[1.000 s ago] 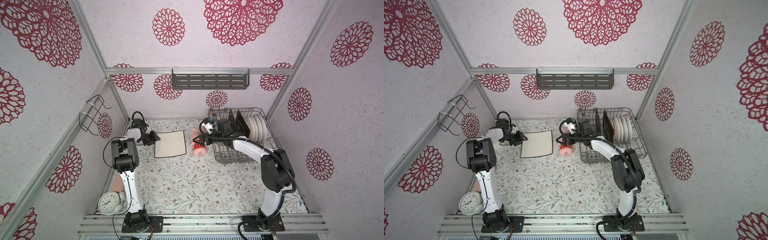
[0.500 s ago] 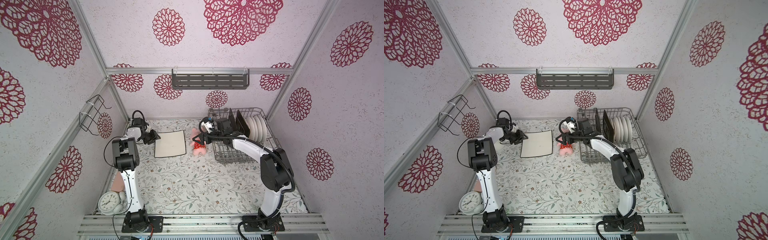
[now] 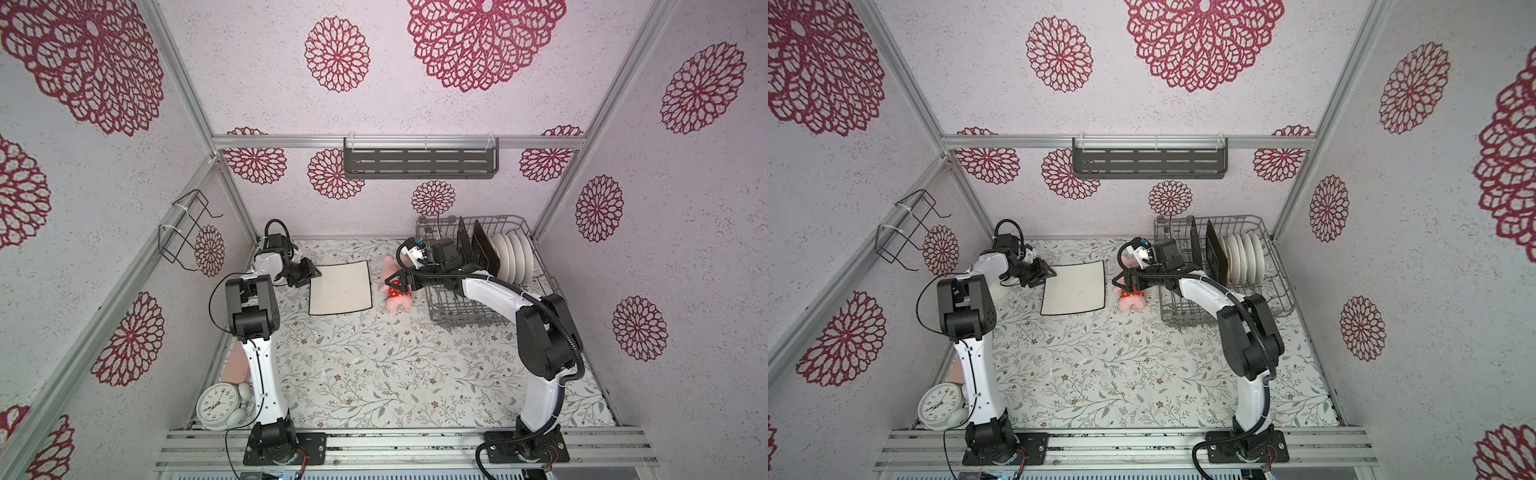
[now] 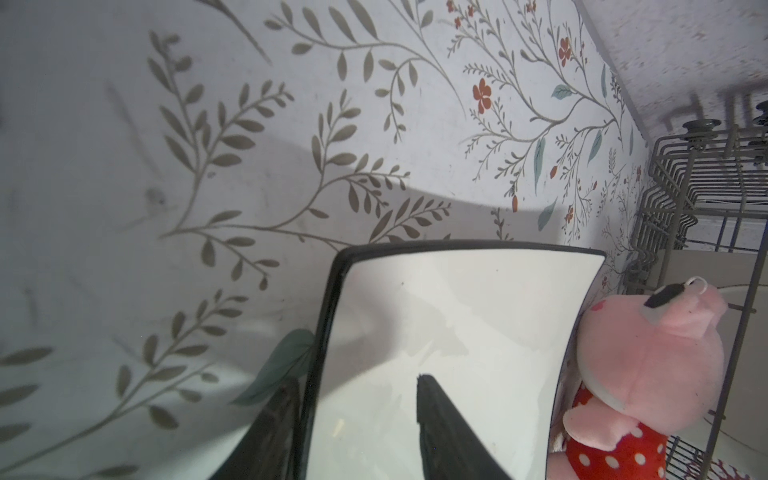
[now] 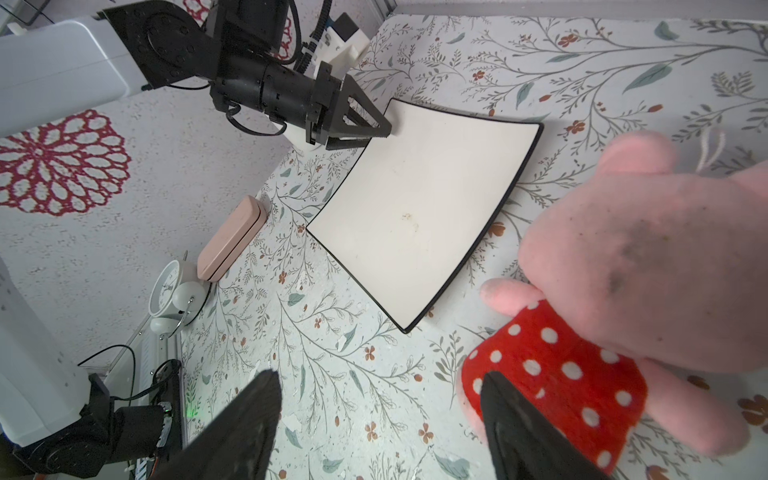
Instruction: Unload the plates from the dish rack
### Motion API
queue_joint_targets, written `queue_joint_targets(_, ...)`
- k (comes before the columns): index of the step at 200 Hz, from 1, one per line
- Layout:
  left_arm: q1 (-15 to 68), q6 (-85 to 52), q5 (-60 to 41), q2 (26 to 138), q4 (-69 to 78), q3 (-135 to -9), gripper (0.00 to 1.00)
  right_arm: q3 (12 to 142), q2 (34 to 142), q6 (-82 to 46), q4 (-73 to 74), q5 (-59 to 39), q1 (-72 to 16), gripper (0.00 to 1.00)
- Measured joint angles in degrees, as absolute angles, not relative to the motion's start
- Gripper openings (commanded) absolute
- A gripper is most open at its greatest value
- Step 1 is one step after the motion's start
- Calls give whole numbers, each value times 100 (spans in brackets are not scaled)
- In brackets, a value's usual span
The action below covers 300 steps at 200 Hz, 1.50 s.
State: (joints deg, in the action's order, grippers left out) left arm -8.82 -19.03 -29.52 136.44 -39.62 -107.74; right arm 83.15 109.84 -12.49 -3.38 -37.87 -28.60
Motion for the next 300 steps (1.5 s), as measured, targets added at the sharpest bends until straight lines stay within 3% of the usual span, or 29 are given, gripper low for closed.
queue_joint_targets(89,-875,-1758,-2888,13430,-3992,-10495,55,8680,11002,-926,-701,-3415,-2860,81)
queue_joint_targets(171,-878,-1551,-2705,12643,-4281,-10333,74,8683,10230,-517,-1083,-2392,-2926,82)
queue_joint_targets(235,-845,-1496,-2705,11745,-4344,-9826,74,7915,9013,-200,-993,-969,-2967,83)
queue_joint_targets(300,-360,-1448,-2484,9994,-4257,-9113,75,6584,7966,-104,-436,36,-2967,83)
